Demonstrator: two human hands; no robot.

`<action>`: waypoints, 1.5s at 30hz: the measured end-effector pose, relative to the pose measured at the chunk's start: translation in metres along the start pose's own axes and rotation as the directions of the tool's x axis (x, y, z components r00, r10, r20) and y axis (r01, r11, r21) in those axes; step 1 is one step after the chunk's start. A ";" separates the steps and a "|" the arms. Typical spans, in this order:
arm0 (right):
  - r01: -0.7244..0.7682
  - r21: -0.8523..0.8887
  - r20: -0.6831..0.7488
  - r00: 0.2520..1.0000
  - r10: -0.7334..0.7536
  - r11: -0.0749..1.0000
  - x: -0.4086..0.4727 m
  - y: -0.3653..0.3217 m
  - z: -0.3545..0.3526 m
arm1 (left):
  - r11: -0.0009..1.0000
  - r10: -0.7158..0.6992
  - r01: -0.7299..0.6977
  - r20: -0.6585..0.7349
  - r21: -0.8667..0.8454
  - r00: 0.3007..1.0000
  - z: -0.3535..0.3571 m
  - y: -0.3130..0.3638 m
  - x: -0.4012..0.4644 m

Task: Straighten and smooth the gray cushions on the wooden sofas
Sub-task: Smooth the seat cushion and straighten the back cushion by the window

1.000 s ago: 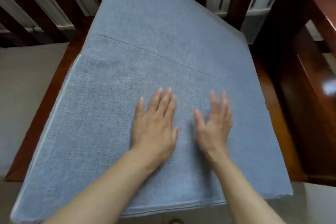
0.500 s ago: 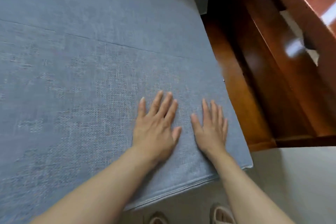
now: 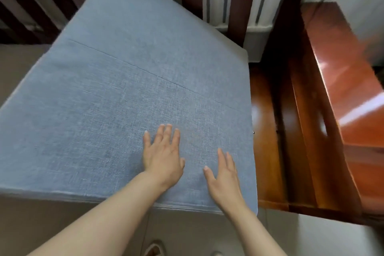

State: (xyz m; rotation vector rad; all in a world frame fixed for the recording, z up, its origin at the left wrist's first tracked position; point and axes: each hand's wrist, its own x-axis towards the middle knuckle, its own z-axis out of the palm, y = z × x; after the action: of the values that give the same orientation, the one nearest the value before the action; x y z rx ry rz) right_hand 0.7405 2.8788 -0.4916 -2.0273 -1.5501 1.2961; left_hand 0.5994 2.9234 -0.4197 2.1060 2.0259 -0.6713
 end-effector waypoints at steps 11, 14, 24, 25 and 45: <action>0.322 -0.208 0.079 0.947 -0.312 0.924 -0.046 -0.167 0.001 | 0.913 -0.279 0.230 -0.103 -0.338 0.955 -0.055 -0.124 -0.073; 0.376 -0.252 0.099 0.927 -0.362 0.892 -0.057 -0.212 0.019 | 0.877 -0.330 0.257 -0.121 -0.406 0.936 -0.060 -0.170 -0.085; 0.423 -0.375 0.094 0.902 -0.421 0.825 -0.060 -0.348 0.115 | 0.653 -0.396 0.212 -0.090 -0.727 0.914 -0.026 -0.310 -0.070; 0.424 -0.376 0.094 0.902 -0.421 0.824 -0.058 -0.358 0.127 | 0.619 -0.395 0.216 -0.062 -0.755 0.917 -0.019 -0.323 -0.064; 0.109 -0.433 -0.176 0.963 -0.203 0.895 -0.042 -0.391 0.219 | -0.088 -0.062 0.436 0.442 -0.896 0.895 0.055 -0.380 0.039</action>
State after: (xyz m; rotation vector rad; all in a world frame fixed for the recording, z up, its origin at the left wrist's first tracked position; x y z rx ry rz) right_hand 0.3237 2.9302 -0.3295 -2.1372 -1.9653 0.6906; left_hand 0.2165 2.9683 -0.4084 0.5976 1.6925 0.5287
